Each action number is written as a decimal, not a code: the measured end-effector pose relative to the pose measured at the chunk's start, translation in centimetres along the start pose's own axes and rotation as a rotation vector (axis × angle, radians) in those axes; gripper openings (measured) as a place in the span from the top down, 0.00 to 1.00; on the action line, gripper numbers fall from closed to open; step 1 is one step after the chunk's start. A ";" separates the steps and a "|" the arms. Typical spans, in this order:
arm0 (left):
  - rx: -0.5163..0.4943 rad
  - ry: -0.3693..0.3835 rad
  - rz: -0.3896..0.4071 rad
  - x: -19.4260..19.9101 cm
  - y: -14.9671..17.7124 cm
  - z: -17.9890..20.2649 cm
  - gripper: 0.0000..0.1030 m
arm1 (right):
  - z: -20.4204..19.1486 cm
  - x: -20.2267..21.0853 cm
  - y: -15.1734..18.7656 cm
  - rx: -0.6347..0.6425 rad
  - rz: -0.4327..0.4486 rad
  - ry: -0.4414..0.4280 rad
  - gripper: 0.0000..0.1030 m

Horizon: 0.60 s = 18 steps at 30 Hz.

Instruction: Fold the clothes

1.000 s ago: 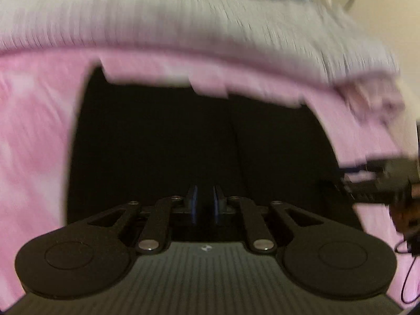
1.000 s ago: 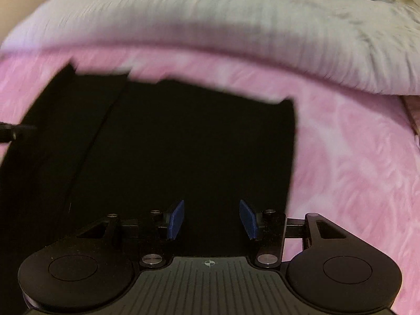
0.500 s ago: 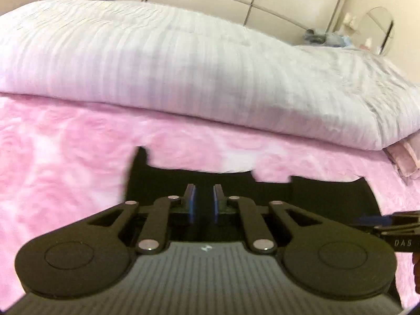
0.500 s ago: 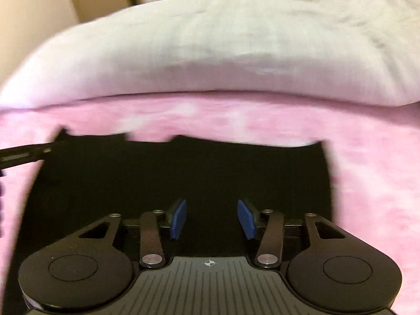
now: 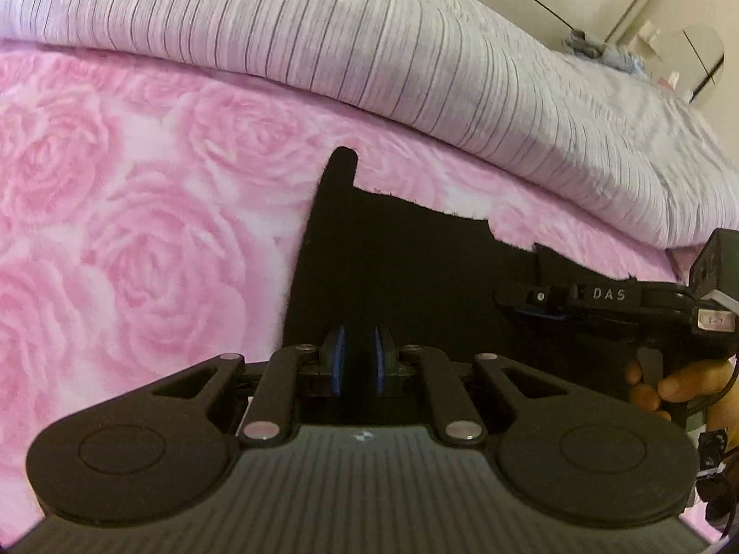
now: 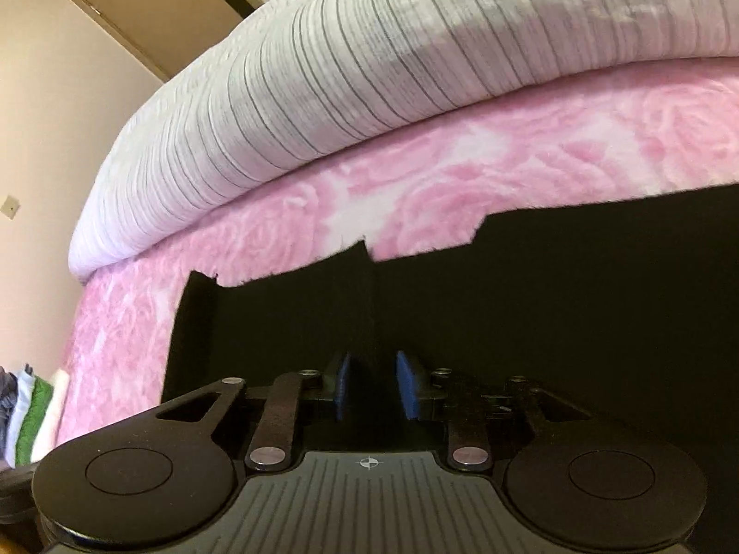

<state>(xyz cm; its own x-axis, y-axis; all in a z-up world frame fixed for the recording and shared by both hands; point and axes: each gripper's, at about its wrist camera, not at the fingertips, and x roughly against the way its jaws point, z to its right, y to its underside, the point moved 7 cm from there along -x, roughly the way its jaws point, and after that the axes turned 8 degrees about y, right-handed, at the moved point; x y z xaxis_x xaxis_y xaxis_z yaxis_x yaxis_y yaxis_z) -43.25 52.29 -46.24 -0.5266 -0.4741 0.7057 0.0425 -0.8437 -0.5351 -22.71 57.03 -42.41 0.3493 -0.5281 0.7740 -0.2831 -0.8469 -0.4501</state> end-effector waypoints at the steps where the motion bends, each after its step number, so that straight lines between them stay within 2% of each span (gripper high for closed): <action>1: 0.004 0.000 0.003 0.1 -0.1 0.0 0.92 | -0.2 0.1 -0.2 0.020 0.008 0.006 1.00; 6: -0.045 -0.038 0.024 -0.6 -0.9 -0.2 0.92 | -0.7 2.2 -1.0 0.098 0.136 0.097 1.00; 10: -0.099 -0.071 0.034 -0.9 -1.0 0.1 0.93 | 0.3 0.9 0.2 0.116 0.096 0.182 1.00; 12: -0.126 -0.087 0.039 -1.1 -1.0 0.2 0.93 | 0.5 1.1 0.1 0.112 0.127 0.196 1.00; 14: -0.153 -0.103 0.044 -1.2 -1.1 0.4 0.92 | 1.0 2.7 0.3 0.119 0.141 0.221 1.00; 16: -0.182 -0.110 0.047 -0.9 -0.8 0.9 0.92 | 1.5 4.4 0.6 0.127 0.151 0.249 0.95; 18: -0.205 -0.096 0.025 0.2 0.8 2.0 0.92 | 2.2 6.3 1.6 0.140 0.138 0.277 0.91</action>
<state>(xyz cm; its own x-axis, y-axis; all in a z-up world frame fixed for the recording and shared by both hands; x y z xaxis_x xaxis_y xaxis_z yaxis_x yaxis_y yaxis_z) -41.60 50.98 -45.59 -0.4435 -0.5241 0.7271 -0.1243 -0.7675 -0.6289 -18.97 52.24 -39.25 0.0553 -0.6178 0.7844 -0.1783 -0.7791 -0.6011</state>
